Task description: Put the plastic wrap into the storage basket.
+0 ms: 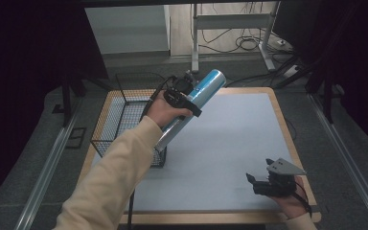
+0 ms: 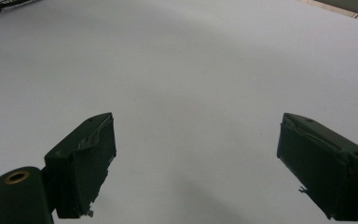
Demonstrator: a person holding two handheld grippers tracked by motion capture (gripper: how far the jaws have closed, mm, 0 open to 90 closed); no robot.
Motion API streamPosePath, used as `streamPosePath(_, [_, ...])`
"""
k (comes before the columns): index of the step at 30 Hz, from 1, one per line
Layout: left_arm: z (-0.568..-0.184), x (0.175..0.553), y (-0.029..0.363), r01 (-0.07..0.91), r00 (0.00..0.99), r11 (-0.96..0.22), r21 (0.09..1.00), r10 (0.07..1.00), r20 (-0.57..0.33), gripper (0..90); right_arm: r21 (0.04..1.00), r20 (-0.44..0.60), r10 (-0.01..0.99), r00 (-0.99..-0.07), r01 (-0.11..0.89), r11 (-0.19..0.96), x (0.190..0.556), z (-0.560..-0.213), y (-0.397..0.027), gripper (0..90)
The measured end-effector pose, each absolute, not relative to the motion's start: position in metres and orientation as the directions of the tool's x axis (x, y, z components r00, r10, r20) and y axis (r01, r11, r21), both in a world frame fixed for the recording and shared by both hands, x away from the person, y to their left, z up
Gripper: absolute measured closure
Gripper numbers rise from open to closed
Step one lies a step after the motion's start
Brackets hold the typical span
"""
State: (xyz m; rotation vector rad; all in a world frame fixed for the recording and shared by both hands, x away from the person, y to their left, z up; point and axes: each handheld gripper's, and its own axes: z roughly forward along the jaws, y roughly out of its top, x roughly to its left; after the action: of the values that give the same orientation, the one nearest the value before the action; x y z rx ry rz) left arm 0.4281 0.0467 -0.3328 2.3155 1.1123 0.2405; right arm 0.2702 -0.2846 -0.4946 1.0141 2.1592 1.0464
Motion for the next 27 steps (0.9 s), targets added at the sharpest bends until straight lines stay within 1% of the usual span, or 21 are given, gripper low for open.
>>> streamPosePath(5, [-0.33, 0.431, 0.055, 0.669, 0.626, -0.484, 0.564, 0.776, -0.077, 31.3, 0.818, -0.136, 0.805, -0.578, 0.392, 0.42, 0.27, -0.495, -0.284, 11.8])
streamPosePath(6, [-0.329, 0.431, 0.06, 0.669, 0.616, -0.467, 0.578, 0.784, -0.08, 31.3, 0.819, -0.135, 0.805, -0.577, 0.392, 0.419, 0.27, -0.495, -0.284, 11.8])
streamPosePath(16, [-0.327, 0.437, 0.086, 0.695, 0.575, -0.427, 0.579, 0.813, -0.091, 31.3, 0.819, -0.134, 0.806, -0.577, 0.394, 0.418, 0.27, -0.495, -0.284, 11.8])
streamPosePath(27, [-0.324, 0.445, 0.112, 0.716, 0.526, -0.389, 0.579, 0.847, -0.081, 31.3, 0.817, -0.135, 0.806, -0.576, 0.395, 0.419, 0.27, -0.495, -0.283, 11.8])
